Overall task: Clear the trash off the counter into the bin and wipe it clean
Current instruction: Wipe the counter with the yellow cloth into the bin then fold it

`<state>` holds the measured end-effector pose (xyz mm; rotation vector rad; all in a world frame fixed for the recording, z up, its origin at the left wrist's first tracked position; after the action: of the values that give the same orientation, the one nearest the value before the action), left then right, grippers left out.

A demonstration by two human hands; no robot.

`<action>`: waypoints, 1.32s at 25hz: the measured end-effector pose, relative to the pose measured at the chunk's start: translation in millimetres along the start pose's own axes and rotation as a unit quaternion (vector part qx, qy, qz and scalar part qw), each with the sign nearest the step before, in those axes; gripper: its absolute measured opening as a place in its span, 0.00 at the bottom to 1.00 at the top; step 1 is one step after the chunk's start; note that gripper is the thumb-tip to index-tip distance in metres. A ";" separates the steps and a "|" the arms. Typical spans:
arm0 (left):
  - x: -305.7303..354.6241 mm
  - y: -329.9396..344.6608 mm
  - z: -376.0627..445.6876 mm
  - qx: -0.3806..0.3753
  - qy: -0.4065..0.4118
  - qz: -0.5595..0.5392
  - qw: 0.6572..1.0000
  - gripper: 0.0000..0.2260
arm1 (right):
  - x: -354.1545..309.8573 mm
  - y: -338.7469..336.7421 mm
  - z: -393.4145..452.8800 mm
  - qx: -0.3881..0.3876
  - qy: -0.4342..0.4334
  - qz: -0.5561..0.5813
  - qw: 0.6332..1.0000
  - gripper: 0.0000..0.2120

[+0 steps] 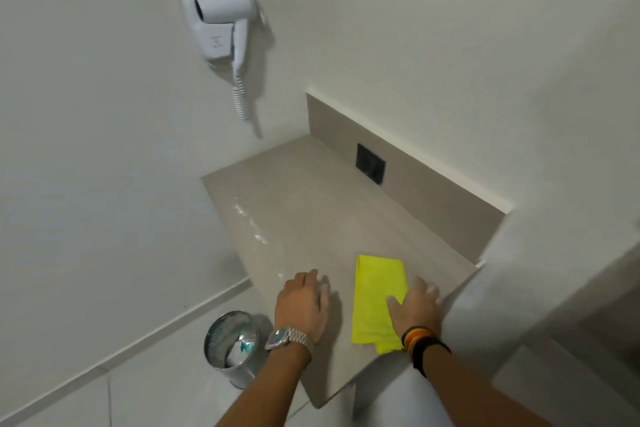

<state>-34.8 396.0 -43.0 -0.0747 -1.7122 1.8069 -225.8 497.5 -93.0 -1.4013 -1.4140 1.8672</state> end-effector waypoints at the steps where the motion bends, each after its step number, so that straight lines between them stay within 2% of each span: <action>1: -22.2 -5.9 1.9 0.008 0.007 0.021 1.000 0.22 | -4.9 5.7 -7.1 0.039 -0.042 -0.038 0.998 0.30; 4: -82.7 -18.7 13.3 0.010 0.023 0.068 0.997 0.25 | -22.3 20.1 -10.0 0.071 -0.197 -0.089 0.974 0.32; 6: -113.2 -24.3 26.8 0.006 0.040 0.084 0.996 0.26 | -31.6 29.4 -5.0 0.036 -0.229 -0.139 0.963 0.34; 9: -150.5 -26.0 52.1 -0.004 0.084 0.087 0.993 0.26 | -45.1 57.1 -13.9 0.040 -0.181 -0.164 0.969 0.39; 16: -230.9 -23.0 109.2 -0.056 0.120 0.052 0.990 0.27 | -172.3 140.1 -60.6 0.054 -0.062 -0.124 0.989 0.31; 21: -280.8 -26.6 116.3 -0.042 0.109 0.017 0.993 0.27 | -226.5 173.8 -48.7 0.051 -0.032 -0.125 0.990 0.31; 25: -310.8 -28.2 110.8 -0.032 0.076 -0.003 0.997 0.27 | -240.0 173.0 -39.7 0.063 -0.029 -0.113 0.991 0.32; 26: -317.2 -27.2 109.3 -0.035 0.071 -0.001 0.997 0.27 | -248.3 170.6 -43.2 0.078 -0.048 -0.102 0.991 0.33; 28: -331.6 -19.6 105.4 -0.056 0.044 0.011 0.997 0.29 | -280.3 174.7 -61.8 0.104 -0.155 -0.056 0.981 0.32; 29: -339.9 -14.0 101.9 -0.071 0.026 0.016 0.997 0.30 | -299.0 183.9 -77.2 0.095 -0.213 -0.008 0.972 0.31; 31: -357.0 -0.4 94.8 -0.102 -0.003 0.031 0.994 0.33 | -336.5 213.6 -111.3 0.000 -0.298 0.086 0.951 0.28; 33: -375.5 23.2 86.8 -0.123 -0.026 0.043 0.991 0.35 | -356.7 257.8 -138.0 -0.127 -0.301 0.131 0.936 0.26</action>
<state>214.4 142.0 -192.9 -0.2099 -1.9891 1.6630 103.2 179.7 -152.4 -1.2239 -1.8816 2.5101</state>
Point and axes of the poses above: each hand's wrist, its own z-axis towards the middle knuckle, its own y-axis out of the palm, x = y × z, the point moved 1 cm from there along z, towards the middle knuckle, and after that the axes turned 10 degrees about x, right-handed, at the moved point
